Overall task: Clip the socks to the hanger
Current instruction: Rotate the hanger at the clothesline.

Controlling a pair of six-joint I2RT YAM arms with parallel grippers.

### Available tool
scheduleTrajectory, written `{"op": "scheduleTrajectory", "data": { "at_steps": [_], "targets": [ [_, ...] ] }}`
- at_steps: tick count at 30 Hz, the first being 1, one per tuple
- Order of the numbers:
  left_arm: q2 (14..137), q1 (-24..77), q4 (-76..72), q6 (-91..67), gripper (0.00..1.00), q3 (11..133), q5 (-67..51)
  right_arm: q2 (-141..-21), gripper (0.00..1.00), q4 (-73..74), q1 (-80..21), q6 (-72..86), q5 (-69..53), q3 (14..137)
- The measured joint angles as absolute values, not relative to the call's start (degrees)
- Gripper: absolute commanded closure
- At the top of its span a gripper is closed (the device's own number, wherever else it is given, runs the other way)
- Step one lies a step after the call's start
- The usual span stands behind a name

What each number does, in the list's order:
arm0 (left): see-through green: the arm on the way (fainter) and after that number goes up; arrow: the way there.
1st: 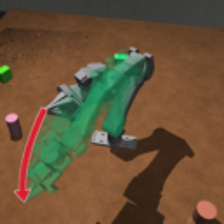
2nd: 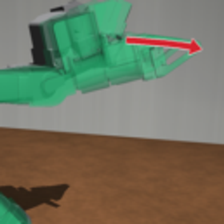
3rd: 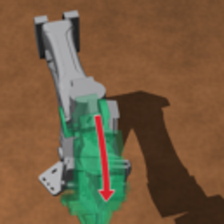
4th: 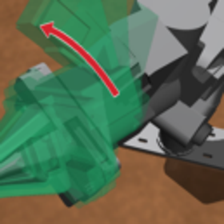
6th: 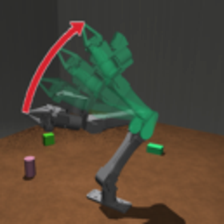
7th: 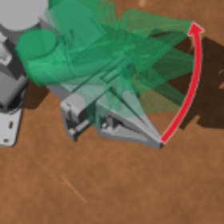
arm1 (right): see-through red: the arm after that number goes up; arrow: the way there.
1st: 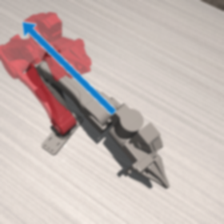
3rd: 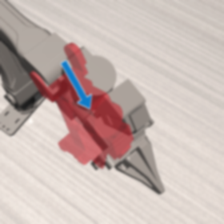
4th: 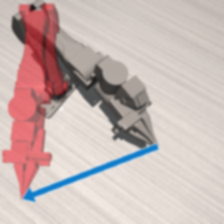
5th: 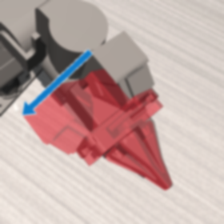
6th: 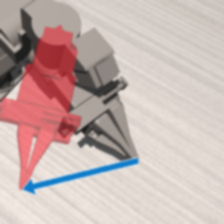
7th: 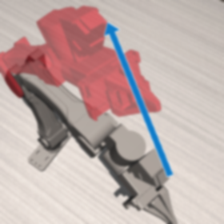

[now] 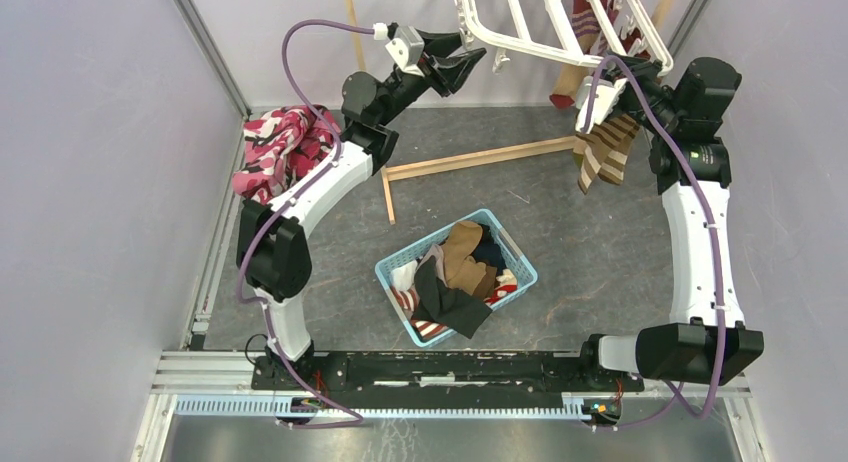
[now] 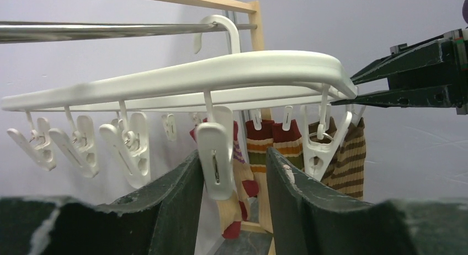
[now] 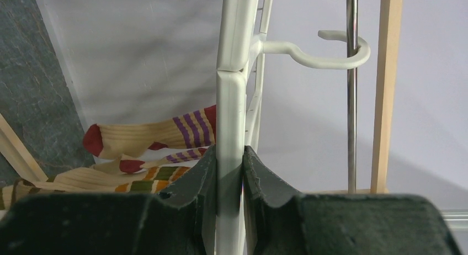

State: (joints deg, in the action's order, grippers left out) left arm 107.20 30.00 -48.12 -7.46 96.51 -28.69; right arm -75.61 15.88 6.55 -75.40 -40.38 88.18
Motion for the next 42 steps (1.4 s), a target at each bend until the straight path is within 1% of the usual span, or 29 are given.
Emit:
{"op": "scheduleTrajectory", "data": {
  "at_steps": [3, 4, 6, 8, 9, 17, 26, 34, 38, 39, 42],
  "targets": [
    [107.9, 30.1, -48.1, -8.4, 0.57, 97.8, -28.8, -75.6, 0.81, 15.9, 6.8, -75.3, -40.6, 88.2],
    [108.1, 30.1, -48.1, -8.5, 0.62, 98.2, -28.8, -75.6, 0.80, 15.9, 6.9, -75.3, -40.7, 88.2],
    [108.6, 30.2, -48.0, -9.3, 0.80, 99.0, -28.8, -75.6, 0.80, 15.9, 6.9, -75.3, -40.9, 88.2],
    [109.0, 30.3, -47.7, -9.6, 0.93, 99.9, -28.9, -75.6, 0.80, 15.8, 7.1, -75.0, -41.1, 88.2],
    [109.1, 30.3, -47.5, -9.8, 0.97, 100.1, -28.9, -75.7, 0.80, 15.7, 7.2, -74.8, -41.2, 88.2],
    [107.7, 30.3, -48.1, -10.3, 0.98, 97.7, -28.7, -76.6, 0.78, 14.4, 7.7, -73.0, -42.5, 88.2],
    [101.4, 30.5, -49.9, -10.5, 0.98, 94.1, -28.7, -80.3, 0.76, 11.2, 7.9, -66.2, -46.9, 90.3],
    [97.4, 31.0, -50.1, -10.9, 0.98, 91.1, -30.1, -83.1, 0.67, 5.8, 7.7, -58.1, -50.4, 92.2],
    [96.6, 31.8, -50.3, -11.2, 0.98, 89.3, -30.7, -85.1, 0.58, 3.2, 7.7, -55.6, -49.7, 92.9],
    [96.4, 32.2, -50.3, -11.2, 0.98, 89.0, -30.8, -85.7, 0.53, 2.8, 7.7, -55.3, -49.2, 93.1],
    [96.1, 33.5, -50.3, -11.2, 0.98, 87.8, -30.8, -87.3, 0.31, 2.0, 7.7, -54.7, -47.6, 93.6]
  ]
}}
